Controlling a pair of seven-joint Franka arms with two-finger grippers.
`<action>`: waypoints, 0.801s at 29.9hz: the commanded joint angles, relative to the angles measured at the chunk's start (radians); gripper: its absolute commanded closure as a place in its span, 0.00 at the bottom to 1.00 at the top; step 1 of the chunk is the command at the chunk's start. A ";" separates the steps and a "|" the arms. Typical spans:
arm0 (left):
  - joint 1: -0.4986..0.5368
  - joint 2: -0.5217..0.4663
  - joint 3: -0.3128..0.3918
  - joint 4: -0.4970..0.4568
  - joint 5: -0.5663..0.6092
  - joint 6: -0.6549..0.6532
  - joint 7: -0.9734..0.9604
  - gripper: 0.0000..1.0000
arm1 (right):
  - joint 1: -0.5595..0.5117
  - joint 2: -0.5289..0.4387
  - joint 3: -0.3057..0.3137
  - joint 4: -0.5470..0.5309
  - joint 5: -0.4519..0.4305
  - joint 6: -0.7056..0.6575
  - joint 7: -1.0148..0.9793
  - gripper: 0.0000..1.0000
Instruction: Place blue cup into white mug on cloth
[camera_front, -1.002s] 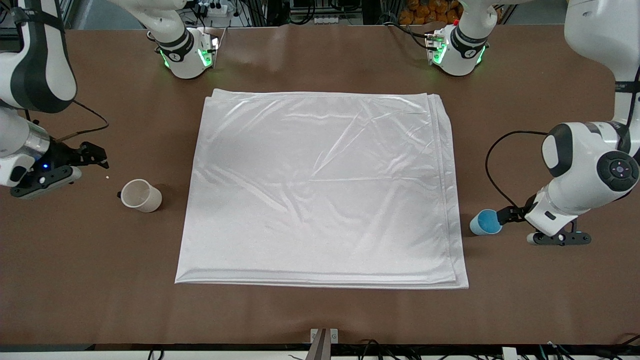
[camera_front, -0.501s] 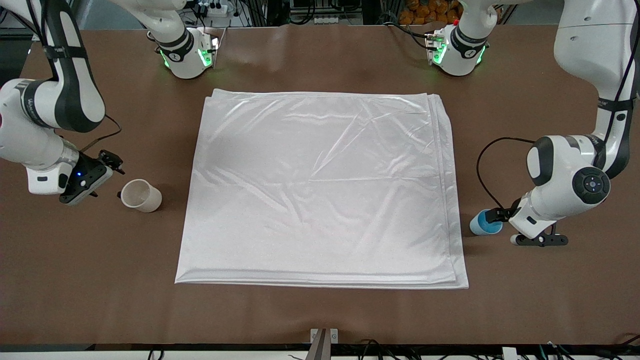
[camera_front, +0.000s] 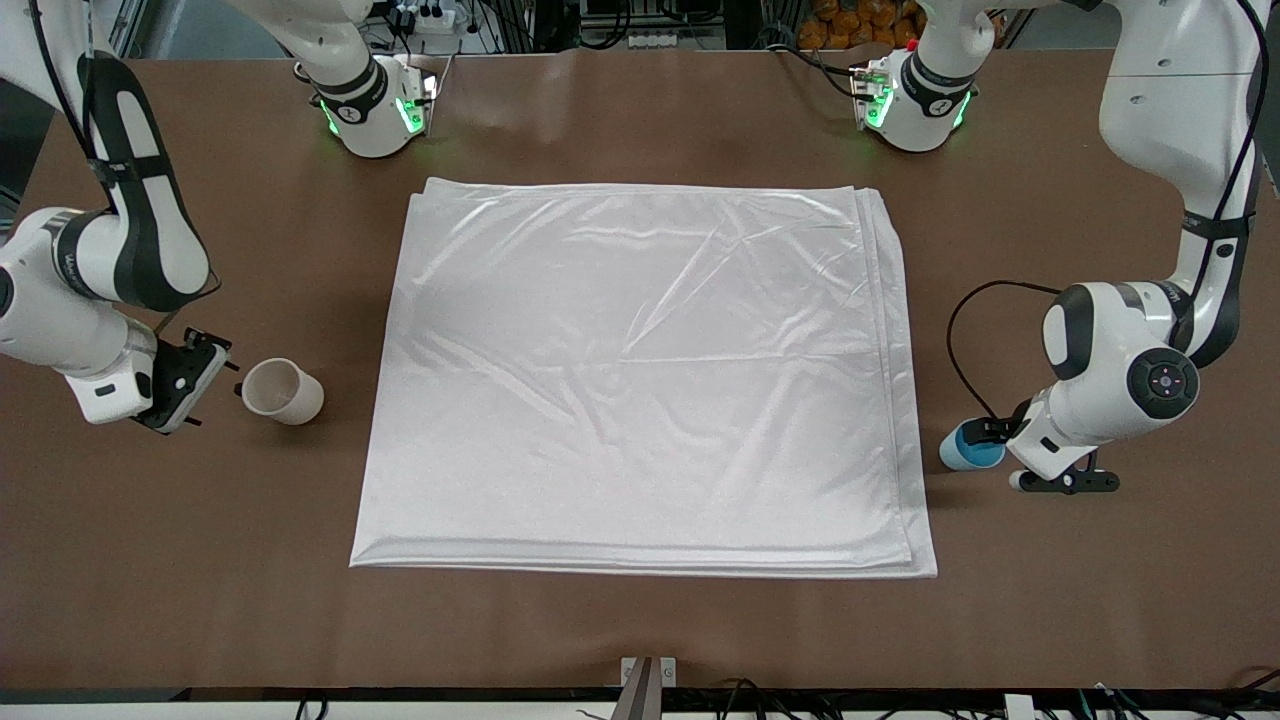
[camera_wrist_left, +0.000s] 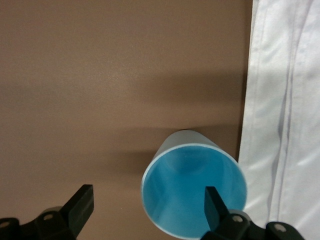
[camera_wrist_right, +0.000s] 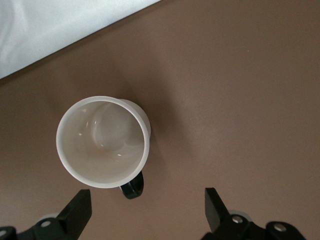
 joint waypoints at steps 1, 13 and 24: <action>0.005 0.020 -0.005 0.003 0.007 0.032 -0.001 0.22 | -0.017 0.063 0.008 0.047 -0.012 0.044 -0.164 0.00; -0.003 0.035 -0.005 0.005 0.007 0.037 -0.001 0.88 | -0.049 0.117 0.008 0.042 -0.005 0.071 -0.359 0.00; -0.004 0.028 -0.007 0.005 0.008 0.037 0.006 1.00 | -0.049 0.132 0.009 -0.007 -0.002 0.073 -0.400 0.00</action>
